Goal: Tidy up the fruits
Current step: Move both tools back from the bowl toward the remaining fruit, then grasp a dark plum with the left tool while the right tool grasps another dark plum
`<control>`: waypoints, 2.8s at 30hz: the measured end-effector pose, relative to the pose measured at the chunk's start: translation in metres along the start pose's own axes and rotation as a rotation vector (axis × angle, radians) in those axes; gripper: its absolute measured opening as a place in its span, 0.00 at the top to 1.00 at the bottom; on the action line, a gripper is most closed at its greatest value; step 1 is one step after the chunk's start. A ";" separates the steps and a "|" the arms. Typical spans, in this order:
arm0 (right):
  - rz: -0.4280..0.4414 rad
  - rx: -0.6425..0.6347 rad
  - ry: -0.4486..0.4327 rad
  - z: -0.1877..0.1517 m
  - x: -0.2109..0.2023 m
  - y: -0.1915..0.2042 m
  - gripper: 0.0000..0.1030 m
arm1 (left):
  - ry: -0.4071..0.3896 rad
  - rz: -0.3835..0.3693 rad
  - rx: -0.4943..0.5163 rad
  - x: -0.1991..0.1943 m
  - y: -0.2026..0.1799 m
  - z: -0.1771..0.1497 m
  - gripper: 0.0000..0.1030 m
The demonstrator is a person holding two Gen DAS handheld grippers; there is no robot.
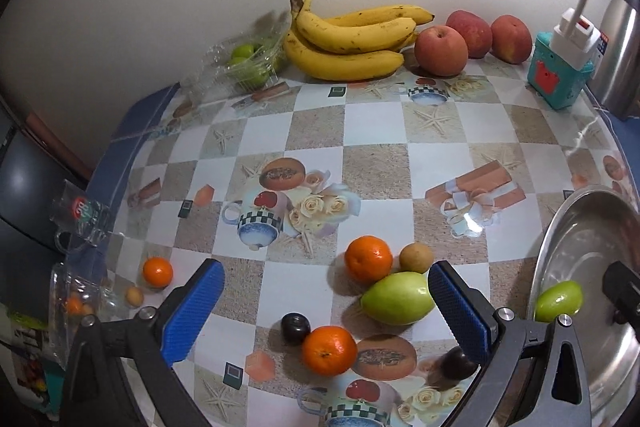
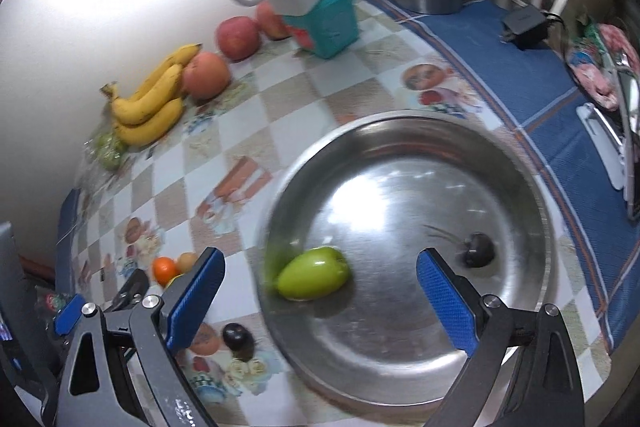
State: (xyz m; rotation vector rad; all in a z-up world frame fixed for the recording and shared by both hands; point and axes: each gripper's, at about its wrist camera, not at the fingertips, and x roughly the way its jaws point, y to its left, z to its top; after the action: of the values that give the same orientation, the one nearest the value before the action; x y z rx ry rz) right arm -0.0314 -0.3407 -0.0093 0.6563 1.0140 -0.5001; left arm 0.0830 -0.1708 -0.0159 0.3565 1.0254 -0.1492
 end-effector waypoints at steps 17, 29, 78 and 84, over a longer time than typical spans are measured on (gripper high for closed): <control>0.140 -0.182 0.090 -0.026 0.019 0.083 0.06 | 0.054 -0.049 -0.232 0.015 0.093 -0.003 0.00; 0.098 -0.296 0.175 -0.056 0.041 0.105 0.06 | 0.197 -0.170 -0.329 0.043 0.104 -0.029 0.00; 0.022 -0.299 0.277 -0.071 0.073 0.092 0.46 | 0.351 -0.370 -0.416 0.078 0.091 -0.041 0.56; 0.010 -0.300 0.282 -0.071 0.074 0.090 0.47 | 0.355 -0.401 -0.432 0.076 0.092 -0.043 0.68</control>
State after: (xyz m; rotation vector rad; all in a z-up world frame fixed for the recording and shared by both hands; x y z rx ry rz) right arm 0.0181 -0.2333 -0.0772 0.4694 1.3205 -0.2413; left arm 0.1141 -0.0663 -0.0809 -0.2294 1.4381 -0.2236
